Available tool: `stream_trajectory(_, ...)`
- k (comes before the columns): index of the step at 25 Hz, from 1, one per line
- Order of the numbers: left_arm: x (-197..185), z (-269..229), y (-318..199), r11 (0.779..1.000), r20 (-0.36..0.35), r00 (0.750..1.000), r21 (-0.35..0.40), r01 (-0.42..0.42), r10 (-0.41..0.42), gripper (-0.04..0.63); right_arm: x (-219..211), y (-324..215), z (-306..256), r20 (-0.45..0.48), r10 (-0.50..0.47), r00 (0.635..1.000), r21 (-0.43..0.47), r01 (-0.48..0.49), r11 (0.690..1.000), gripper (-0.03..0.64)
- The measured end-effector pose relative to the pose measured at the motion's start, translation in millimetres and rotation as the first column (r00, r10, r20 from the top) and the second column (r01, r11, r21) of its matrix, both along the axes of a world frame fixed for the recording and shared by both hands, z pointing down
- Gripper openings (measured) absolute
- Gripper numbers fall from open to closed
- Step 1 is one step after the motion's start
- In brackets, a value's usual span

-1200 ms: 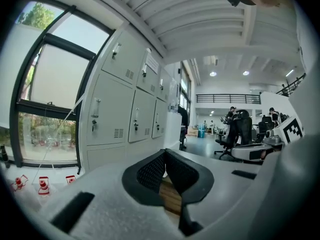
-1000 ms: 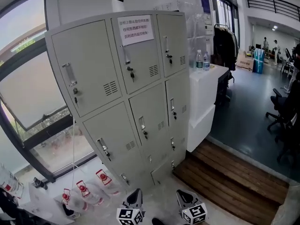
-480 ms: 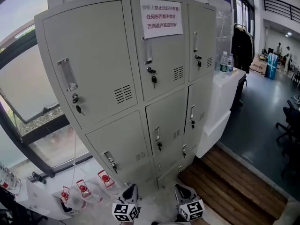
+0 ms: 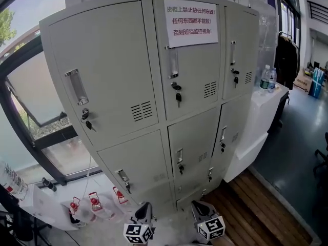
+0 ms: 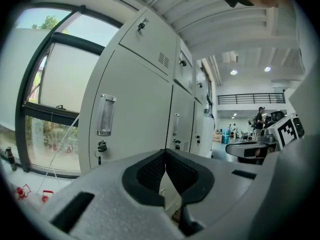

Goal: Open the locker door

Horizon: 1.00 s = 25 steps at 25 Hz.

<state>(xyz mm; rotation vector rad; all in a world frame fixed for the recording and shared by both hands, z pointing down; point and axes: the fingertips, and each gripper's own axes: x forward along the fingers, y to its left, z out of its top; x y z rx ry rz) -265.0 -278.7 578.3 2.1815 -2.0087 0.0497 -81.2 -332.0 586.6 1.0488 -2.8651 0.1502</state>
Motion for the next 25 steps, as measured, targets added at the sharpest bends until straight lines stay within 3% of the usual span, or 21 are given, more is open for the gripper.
stream_trajectory(6,4,-1,-3,1.0,0.003,1.0,0.002,0.029,-0.029,0.009,2,-16,12,-0.02,-0.039,0.999,-0.049,0.038,0.998,0.017)
stream_trajectory(9,3,-2,-3,0.999,0.01,0.999,0.003,0.036,-0.036,0.009,1,-15,10,-0.019,-0.051,0.999,-0.032,0.05,0.998,0.018)
stream_trajectory(10,3,-2,-3,0.999,0.01,0.999,0.005,0.038,-0.038,0.009,0,-14,10,-0.016,-0.058,0.998,-0.029,0.058,0.998,0.04)
stream_trajectory(11,3,-2,-3,0.999,0.01,0.999,0.006,0.039,-0.039,0.009,-1,-15,9,-0.013,-0.066,0.998,-0.032,0.065,0.997,0.142)
stream_trajectory(12,3,-2,-4,0.999,0.009,0.999,0.007,0.041,-0.041,0.009,-1,-15,8,-0.009,-0.071,0.997,-0.036,0.07,0.997,0.202)
stream_trajectory(18,7,-2,-3,1.0,0.007,1.0,0.004,0.031,-0.031,0.009,-3,-35,-27,0.022,-0.078,0.997,0.001,0.078,0.997,0.202)
stream_trajectory(25,6,0,2,1.0,0.0,1.0,0.005,0.025,-0.025,0.009,-5,-77,-125,0.107,-0.109,0.988,0.102,0.098,0.99,0.202)
